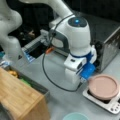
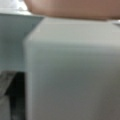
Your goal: Pick up the pan. Place the pan on the table. Pick up the bowl. Place the bowl on the stove.
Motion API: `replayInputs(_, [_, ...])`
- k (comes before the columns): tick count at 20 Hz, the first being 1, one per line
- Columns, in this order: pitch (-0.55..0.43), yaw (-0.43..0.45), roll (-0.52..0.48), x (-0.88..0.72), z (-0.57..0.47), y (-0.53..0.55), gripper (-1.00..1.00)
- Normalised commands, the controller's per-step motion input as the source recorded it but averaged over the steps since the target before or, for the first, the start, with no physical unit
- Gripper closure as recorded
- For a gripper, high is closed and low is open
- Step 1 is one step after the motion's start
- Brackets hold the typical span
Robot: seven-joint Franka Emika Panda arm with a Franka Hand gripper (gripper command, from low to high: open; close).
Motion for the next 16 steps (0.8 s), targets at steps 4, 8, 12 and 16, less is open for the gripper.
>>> replayInputs(4, [0.008, 0.092, -0.074, -0.31, 0.19, -0.14, 1.0])
replayInputs(8, [-0.021, 0.12, -0.056, -0.37, 0.12, -0.18, 1.0])
replayInputs(12, [-0.061, 0.132, -0.039, -0.35, 0.01, -0.15, 1.0])
replayInputs(16, [-0.084, 0.138, -0.029, -0.33, -0.04, -0.1, 1.0])
